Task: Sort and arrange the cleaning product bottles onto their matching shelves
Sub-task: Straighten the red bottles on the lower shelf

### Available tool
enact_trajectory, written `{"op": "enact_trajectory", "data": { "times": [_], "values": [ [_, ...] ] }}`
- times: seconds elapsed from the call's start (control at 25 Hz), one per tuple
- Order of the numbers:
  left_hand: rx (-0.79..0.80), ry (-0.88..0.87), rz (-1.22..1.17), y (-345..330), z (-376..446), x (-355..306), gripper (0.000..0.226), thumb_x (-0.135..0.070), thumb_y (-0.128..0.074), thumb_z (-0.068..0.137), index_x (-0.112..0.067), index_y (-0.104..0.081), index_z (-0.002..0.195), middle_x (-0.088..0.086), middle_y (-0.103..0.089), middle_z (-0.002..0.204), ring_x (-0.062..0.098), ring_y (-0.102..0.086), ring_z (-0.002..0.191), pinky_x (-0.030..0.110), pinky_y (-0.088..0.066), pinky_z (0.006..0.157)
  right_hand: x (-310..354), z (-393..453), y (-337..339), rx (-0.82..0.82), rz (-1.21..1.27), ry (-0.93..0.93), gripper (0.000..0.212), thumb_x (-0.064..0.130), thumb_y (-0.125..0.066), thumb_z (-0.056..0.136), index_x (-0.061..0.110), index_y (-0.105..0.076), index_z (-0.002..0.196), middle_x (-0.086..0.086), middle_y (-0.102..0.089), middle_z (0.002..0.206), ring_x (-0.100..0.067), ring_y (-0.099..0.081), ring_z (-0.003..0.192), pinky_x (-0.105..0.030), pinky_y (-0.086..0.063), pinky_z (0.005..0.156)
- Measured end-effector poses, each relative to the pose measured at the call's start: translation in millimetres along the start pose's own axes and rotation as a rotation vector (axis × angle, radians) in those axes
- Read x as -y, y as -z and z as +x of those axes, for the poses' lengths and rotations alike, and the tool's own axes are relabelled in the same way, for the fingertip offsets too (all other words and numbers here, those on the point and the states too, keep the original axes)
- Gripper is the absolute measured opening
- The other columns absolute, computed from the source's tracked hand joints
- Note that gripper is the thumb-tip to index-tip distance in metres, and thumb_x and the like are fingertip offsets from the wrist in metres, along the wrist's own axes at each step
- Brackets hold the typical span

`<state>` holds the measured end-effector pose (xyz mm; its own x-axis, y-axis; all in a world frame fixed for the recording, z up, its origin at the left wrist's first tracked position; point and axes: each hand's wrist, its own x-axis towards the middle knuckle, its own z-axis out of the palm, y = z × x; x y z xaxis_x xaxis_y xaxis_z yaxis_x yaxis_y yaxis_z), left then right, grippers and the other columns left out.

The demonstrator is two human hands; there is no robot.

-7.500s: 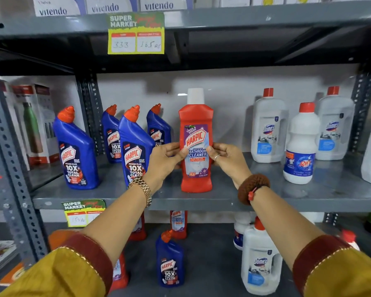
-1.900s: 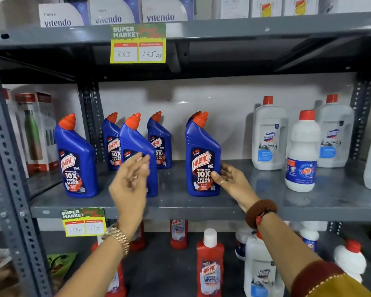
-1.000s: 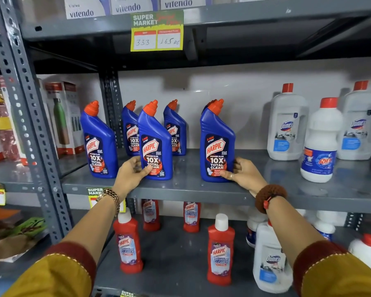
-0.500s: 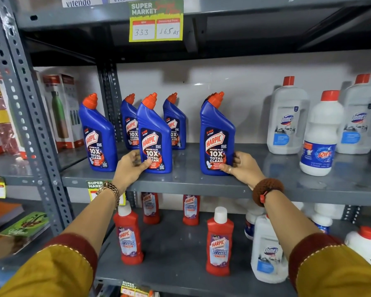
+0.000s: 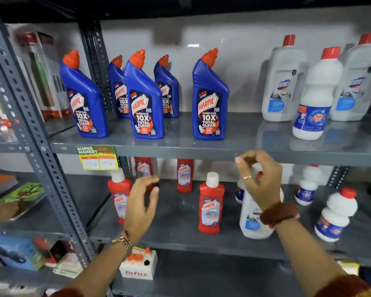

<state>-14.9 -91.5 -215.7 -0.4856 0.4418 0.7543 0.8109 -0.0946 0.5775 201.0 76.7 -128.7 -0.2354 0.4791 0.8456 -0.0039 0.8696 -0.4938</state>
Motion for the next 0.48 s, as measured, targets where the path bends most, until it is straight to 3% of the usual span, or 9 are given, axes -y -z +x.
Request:
{"op": "enact_trajectory", "data": {
  "times": [0.12,0.24,0.4,0.48],
  "values": [
    [0.257,0.163,-0.007,-27.8,-35.6,39.3,0.019,-0.030,-0.048,0.092,-0.033,-0.053,0.110,-0.009,-0.059,0.113,0.003,-0.054,0.111,0.024,-0.043,0.097,-36.0,-48.4,-6.5,0.165,-0.038,-0.202,0.020,0.038,-0.058,0.081,0.018,-0.062,0.078,0.004,-0.065,0.073,-0.009,-0.058,0.068,-0.010,-0.043,0.065],
    [0.419,0.415,-0.164,-54.4,-56.6,67.7,0.024,-0.016,-0.057,0.089,-0.037,-0.054,0.101,-0.014,-0.062,0.111,0.010,-0.061,0.109,0.025,-0.049,0.094,-74.9,-72.2,-20.7,0.282,-0.025,-0.417,0.013,0.026,-0.063,0.083,0.018,-0.064,0.093,0.002,-0.069,0.090,-0.011,-0.063,0.082,-0.024,-0.053,0.078],
    [0.539,0.637,-0.239,-89.8,-67.7,89.2,0.022,-0.006,-0.060,0.086,-0.021,-0.059,0.102,-0.002,-0.064,0.108,0.020,-0.063,0.103,0.005,-0.048,0.077,-105.9,-73.5,-45.7,0.483,0.019,-0.668,0.042,0.014,-0.065,0.082,0.015,-0.051,0.122,-0.005,-0.059,0.127,-0.020,-0.056,0.114,-0.035,-0.048,0.095],
    [0.611,0.677,-0.223,-105.5,-64.9,99.6,0.030,-0.005,-0.061,0.085,-0.010,-0.058,0.114,0.006,-0.062,0.117,0.002,-0.064,0.095,0.002,-0.046,0.076,-112.7,-74.6,-57.0,0.555,0.067,-0.727,0.054,0.013,-0.067,0.080,0.016,-0.044,0.129,-0.007,-0.054,0.133,-0.021,-0.052,0.118,-0.035,-0.047,0.095]
  ]
}}
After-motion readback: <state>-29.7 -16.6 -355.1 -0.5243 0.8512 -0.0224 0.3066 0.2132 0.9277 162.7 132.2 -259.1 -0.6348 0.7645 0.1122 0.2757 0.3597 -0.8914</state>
